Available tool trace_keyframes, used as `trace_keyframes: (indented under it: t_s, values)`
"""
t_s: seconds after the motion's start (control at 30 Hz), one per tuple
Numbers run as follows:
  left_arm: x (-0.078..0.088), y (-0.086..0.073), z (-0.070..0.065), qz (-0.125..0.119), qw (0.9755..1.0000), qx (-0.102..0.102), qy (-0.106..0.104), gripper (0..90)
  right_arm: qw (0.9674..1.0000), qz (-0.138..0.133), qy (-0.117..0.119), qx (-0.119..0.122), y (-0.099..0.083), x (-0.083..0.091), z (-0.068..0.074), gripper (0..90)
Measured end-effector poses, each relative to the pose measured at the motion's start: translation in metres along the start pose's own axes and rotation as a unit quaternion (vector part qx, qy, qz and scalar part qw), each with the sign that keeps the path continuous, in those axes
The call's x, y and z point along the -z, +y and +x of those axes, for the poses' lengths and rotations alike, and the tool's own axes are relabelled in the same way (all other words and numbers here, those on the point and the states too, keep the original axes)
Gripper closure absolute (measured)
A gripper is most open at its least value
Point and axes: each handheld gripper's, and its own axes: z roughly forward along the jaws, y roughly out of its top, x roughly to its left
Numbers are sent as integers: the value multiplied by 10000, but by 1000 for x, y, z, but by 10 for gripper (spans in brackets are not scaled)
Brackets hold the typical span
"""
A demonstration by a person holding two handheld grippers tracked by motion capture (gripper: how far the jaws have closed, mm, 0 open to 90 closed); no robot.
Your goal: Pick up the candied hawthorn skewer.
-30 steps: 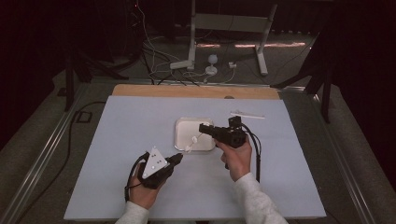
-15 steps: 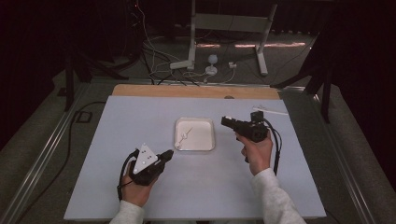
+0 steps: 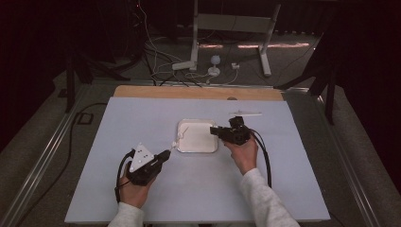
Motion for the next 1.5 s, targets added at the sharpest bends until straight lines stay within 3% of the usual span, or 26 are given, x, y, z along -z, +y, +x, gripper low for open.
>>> trace_keyframes:
  t_s: [0.17, 0.23, 0.27, 0.3, 0.37, 0.4, 0.47, 0.53, 0.6, 0.7, 0.73, 0.97, 1.23, 1.5]
  values:
    - [-3, -2, 1, 72, 10000, 32, -16, 897, 9993, 328, -173, 90, -4, -22, -3, 779]
    - [-3, -2, 1, 86, 10000, 21, -16, 897, 9991, 401, -145, 69, -6, -29, -5, 619]
    - [-3, -2, 1, 90, 10000, 19, -14, 897, 9991, 401, -145, 69, -6, -29, -5, 619]
    - [-3, -3, 1, 98, 10000, 20, -5, 897, 9985, 503, -203, 81, -7, -36, -6, 439]
    - [-4, -4, 2, 108, 9999, 67, 27, 897, 9986, 415, -322, 108, -8, -38, -5, 256]
    - [-4, -4, 2, 108, 9999, 67, 27, 897, 9982, 393, -426, 146, -9, -38, -4, 233]
    - [-5, -5, 3, 121, 9999, 90, 26, 897, 9983, 380, -408, 186, -9, -37, -3, 210]
    - [-5, -4, 3, 109, 9999, 96, 22, 897, 9988, 345, -246, 244, -7, -33, 2, 161]
    - [-5, -4, 3, 100, 9999, 102, 26, 897, 9990, 328, -184, 252, -6, -31, 3, 155]
    - [-5, -4, 3, 98, 9999, 107, 39, 897, 9996, 191, 151, 175, -1, -20, 10, 153]
    - [-5, -4, 3, 93, 9999, 112, 40, 897, 9996, 191, 151, 175, -1, -20, 10, 153]
    - [-5, -5, 3, 89, 9999, 111, 52, 897, 9977, 87, 646, 189, 4, -7, 28, 141]
    - [-8, -4, 0, 90, 9999, 88, 50, 897, 9949, 32, 967, 294, 8, -4, 51, 123]
    - [-8, -4, 0, 73, 9999, 85, 43, 897, 9929, 36, 1176, 192, 10, -11, 62, 161]
